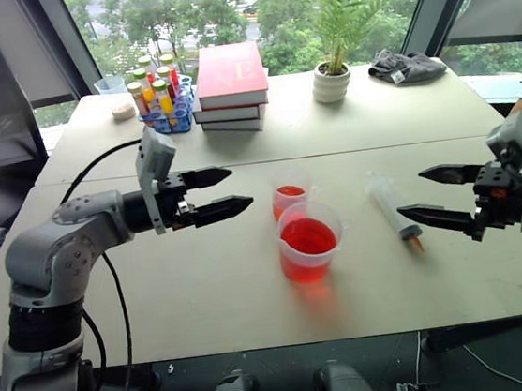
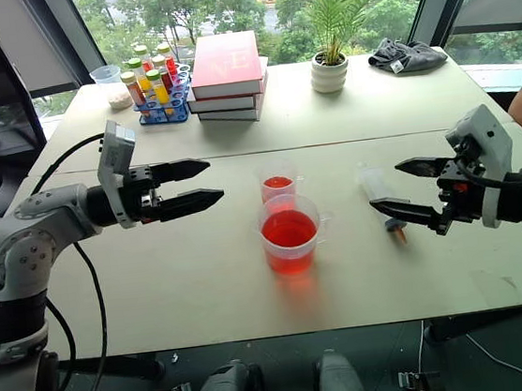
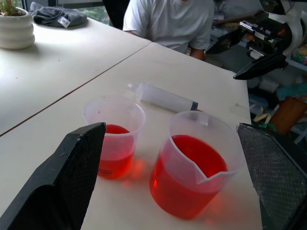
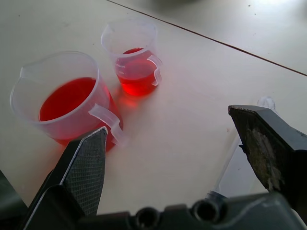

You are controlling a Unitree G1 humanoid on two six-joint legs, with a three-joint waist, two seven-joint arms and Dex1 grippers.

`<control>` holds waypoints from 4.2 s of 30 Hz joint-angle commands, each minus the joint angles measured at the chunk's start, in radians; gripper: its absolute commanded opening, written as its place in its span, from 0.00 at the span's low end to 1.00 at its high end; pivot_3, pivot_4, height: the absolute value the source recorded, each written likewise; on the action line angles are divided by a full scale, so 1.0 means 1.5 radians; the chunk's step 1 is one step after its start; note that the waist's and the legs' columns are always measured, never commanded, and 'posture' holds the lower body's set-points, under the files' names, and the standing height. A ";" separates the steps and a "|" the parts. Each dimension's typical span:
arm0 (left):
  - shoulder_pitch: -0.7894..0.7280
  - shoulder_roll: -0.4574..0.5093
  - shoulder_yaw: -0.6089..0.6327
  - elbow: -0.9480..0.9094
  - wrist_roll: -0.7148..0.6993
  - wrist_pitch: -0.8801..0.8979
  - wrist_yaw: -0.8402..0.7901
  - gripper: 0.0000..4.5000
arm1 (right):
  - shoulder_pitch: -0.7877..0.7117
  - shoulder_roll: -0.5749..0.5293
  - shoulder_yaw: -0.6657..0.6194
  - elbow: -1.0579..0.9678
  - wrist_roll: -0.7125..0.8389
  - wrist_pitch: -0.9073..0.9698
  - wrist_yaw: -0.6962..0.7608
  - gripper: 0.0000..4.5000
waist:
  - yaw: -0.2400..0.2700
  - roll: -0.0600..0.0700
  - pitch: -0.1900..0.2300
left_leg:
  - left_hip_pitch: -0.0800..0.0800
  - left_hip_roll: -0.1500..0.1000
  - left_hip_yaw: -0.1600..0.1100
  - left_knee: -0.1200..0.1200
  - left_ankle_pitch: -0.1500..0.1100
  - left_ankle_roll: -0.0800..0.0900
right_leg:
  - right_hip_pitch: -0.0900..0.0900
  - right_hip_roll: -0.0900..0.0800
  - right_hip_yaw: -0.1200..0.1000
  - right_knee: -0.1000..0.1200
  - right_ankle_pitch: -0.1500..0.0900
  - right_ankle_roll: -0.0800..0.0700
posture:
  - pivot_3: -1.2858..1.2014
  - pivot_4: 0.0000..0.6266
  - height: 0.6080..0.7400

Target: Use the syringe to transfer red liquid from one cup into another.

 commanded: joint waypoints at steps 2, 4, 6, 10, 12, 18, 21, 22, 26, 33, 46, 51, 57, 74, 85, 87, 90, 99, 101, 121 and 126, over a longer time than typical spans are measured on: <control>0.003 0.008 0.010 -0.009 0.006 -0.020 -0.005 1.00 | 0.001 -0.002 -0.028 -0.018 0.009 -0.007 -0.008 0.99 | 0.000 0.000 0.000 | 0.000 0.000 0.000 0.000 0.000 0.000 | 0.000 0.000 0.000 0.000 0.000 0.000 | 0.52 0.24 1.00; -0.010 0.006 0.018 -0.006 -0.009 -0.008 0.000 1.00 | -0.002 -0.002 -0.031 -0.016 0.011 -0.006 -0.012 0.99 | 0.000 0.000 0.000 | 0.000 0.000 0.000 0.000 0.000 0.000 | 0.000 0.000 0.000 0.000 0.000 0.000 | 0.52 0.24 1.00; -0.021 0.004 0.023 0.008 -0.015 -0.009 -0.006 1.00 | -0.001 0.000 -0.028 -0.011 0.003 -0.012 -0.019 0.99 | 0.000 0.000 0.000 | 0.000 0.000 0.000 0.000 0.000 0.000 | 0.000 0.000 0.000 0.000 0.000 0.000 | 0.52 0.24 1.00; -0.027 0.000 0.013 0.025 -0.002 -0.026 -0.017 1.00 | -0.007 0.005 -0.026 -0.001 0.005 -0.012 -0.036 0.99 | 0.000 0.000 0.000 | 0.000 0.000 0.000 0.000 0.000 0.000 | 0.000 0.002 0.000 0.000 0.000 0.000 | 0.52 0.24 1.00; -0.025 -0.004 0.010 0.025 0.001 -0.032 -0.017 1.00 | -0.016 0.010 -0.024 0.006 0.006 -0.011 -0.050 0.99 | 0.000 0.000 0.000 | 0.000 0.000 0.000 0.000 0.000 0.000 | 0.000 0.002 0.000 0.000 0.000 0.000 | 0.52 0.24 1.00; -0.024 -0.007 0.006 0.025 0.007 -0.045 -0.019 1.00 | -0.035 0.004 0.006 0.031 -0.020 -0.010 -0.077 0.99 | 0.000 0.000 0.000 | 0.000 0.000 0.000 0.000 0.000 0.000 | 0.000 0.002 0.000 0.000 0.000 0.000 | 0.52 0.24 1.00; -0.027 -0.012 0.001 0.030 0.013 -0.054 -0.018 1.00 | -0.057 0.000 0.021 0.054 -0.028 0.001 -0.095 0.99 | -0.001 0.000 0.000 | 0.000 0.000 0.000 0.000 0.000 0.000 | 0.000 0.002 0.000 0.000 0.000 0.000 | 0.52 0.24 1.00; -0.027 -0.015 -0.002 0.030 0.015 -0.058 -0.018 1.00 | -0.067 -0.004 0.029 0.061 -0.031 0.006 -0.100 0.99 | -0.001 0.000 0.000 | 0.000 0.000 0.000 0.000 0.000 0.000 | 0.000 0.002 0.000 0.000 0.000 0.000 | 0.52 0.24 1.00; -0.018 -0.026 -0.009 0.029 0.022 -0.065 -0.020 1.00 | -0.108 -0.016 0.062 0.088 -0.037 0.037 -0.113 0.99 | -0.001 0.000 0.000 | 0.000 0.000 0.000 0.000 0.000 0.000 | 0.000 0.002 0.000 0.000 0.000 0.000 | 0.52 0.24 1.00; -0.030 -0.045 -0.023 0.043 0.034 -0.076 -0.025 1.00 | -0.275 -0.004 0.216 0.211 -0.074 0.154 -0.156 0.99 | -0.004 0.000 0.000 | 0.000 0.000 0.000 0.000 0.000 0.000 | 0.000 0.000 0.001 0.000 -0.001 -0.001 | 0.52 0.24 1.00; -0.022 -0.072 -0.028 0.031 0.042 -0.087 -0.010 1.00 | -0.546 0.133 0.533 0.631 -0.311 0.077 -0.070 0.99 | -0.003 0.000 0.000 | -0.002 0.000 0.001 -0.001 0.000 0.000 | -0.002 0.001 0.000 -0.001 0.000 0.000 | 0.52 0.24 1.00; -0.015 -0.068 -0.020 0.018 0.037 -0.080 0.003 1.00 | -0.555 0.164 0.565 0.677 -0.363 0.039 -0.030 0.79 | -0.004 0.000 0.000 | -0.001 0.000 0.001 0.000 0.000 0.000 | -0.002 0.002 0.000 0.000 0.000 0.000 | 0.52 0.24 1.00; -0.016 -0.058 -0.016 0.018 0.033 -0.077 0.007 1.00 | -0.552 0.167 0.571 0.667 -0.397 0.033 0.018 0.29 | -0.004 0.000 0.000 | -0.001 0.000 0.001 0.000 0.000 0.000 | -0.002 0.002 0.000 0.000 0.000 0.000 | 0.52 0.24 1.00; -0.146 -0.058 -0.045 0.149 0.067 -0.107 -0.065 1.00 | -0.420 0.353 0.073 0.100 -0.051 -0.063 -0.096 0.29 | -0.002 0.000 0.000 | -0.001 0.000 0.000 -0.001 0.000 0.000 | -0.001 0.003 0.000 0.001 0.000 0.001 | 0.52 0.24 1.00; -0.223 -0.064 -0.064 0.217 0.098 -0.118 -0.136 1.00 | -0.208 0.547 0.177 -0.001 -0.048 -0.300 -0.120 0.29 | -0.003 0.000 0.000 | 0.000 0.000 0.000 0.000 0.000 0.000 | -0.001 0.003 0.000 0.001 0.000 0.001 | 0.52 0.24 1.00; -0.241 -0.071 -0.071 0.233 0.106 -0.125 -0.146 1.00 | -0.164 0.555 0.211 0.014 -0.080 -0.354 -0.100 0.29 | -0.002 0.000 0.000 | 0.000 0.000 0.000 0.000 0.000 0.000 | -0.001 0.003 0.000 0.002 0.000 0.001 | 0.52 0.24 1.00; -0.264 -0.085 -0.079 0.250 0.112 -0.128 -0.161 1.00 | -0.113 0.560 0.254 0.049 -0.125 -0.434 -0.074 0.29 | -0.004 0.000 0.000 | 0.000 0.000 0.001 0.000 0.000 0.000 | -0.001 0.003 0.000 0.001 0.000 0.001 | 0.52 0.24 1.00; -0.304 -0.139 -0.114 0.286 0.147 -0.154 -0.192 1.00 | -0.062 0.563 0.307 0.113 -0.187 -0.552 -0.069 0.29 | -0.003 0.000 0.000 | 0.000 0.000 0.000 0.000 0.000 0.000 | -0.001 0.004 0.000 0.002 0.000 0.001 | 0.52 0.24 1.00; -0.308 -0.152 -0.117 0.291 0.150 -0.158 -0.197 1.00 | -0.060 0.559 0.310 0.113 -0.187 -0.555 -0.072 0.29 | -0.003 0.000 0.000 | 0.000 0.000 0.000 0.000 0.000 0.000 | -0.001 0.004 0.000 0.002 0.000 0.001 | 0.52 0.24 1.00; -0.316 -0.159 -0.113 0.348 0.200 -0.211 -0.214 1.00 | -0.056 0.526 0.325 0.095 -0.172 -0.539 -0.086 0.29 | -0.002 0.000 0.000 | 0.000 0.000 0.000 0.000 0.000 0.000 | -0.001 0.003 0.000 0.002 0.000 0.001 | 0.52 0.24 1.00; -0.323 -0.193 -0.117 0.368 0.209 -0.227 -0.199 1.00 | -0.054 0.516 0.328 0.090 -0.167 -0.533 -0.084 0.29 | -0.002 0.000 0.000 | 0.000 0.000 0.000 0.001 0.000 0.000 | 0.000 0.003 0.000 0.002 0.000 0.001 | 0.52 0.24 1.00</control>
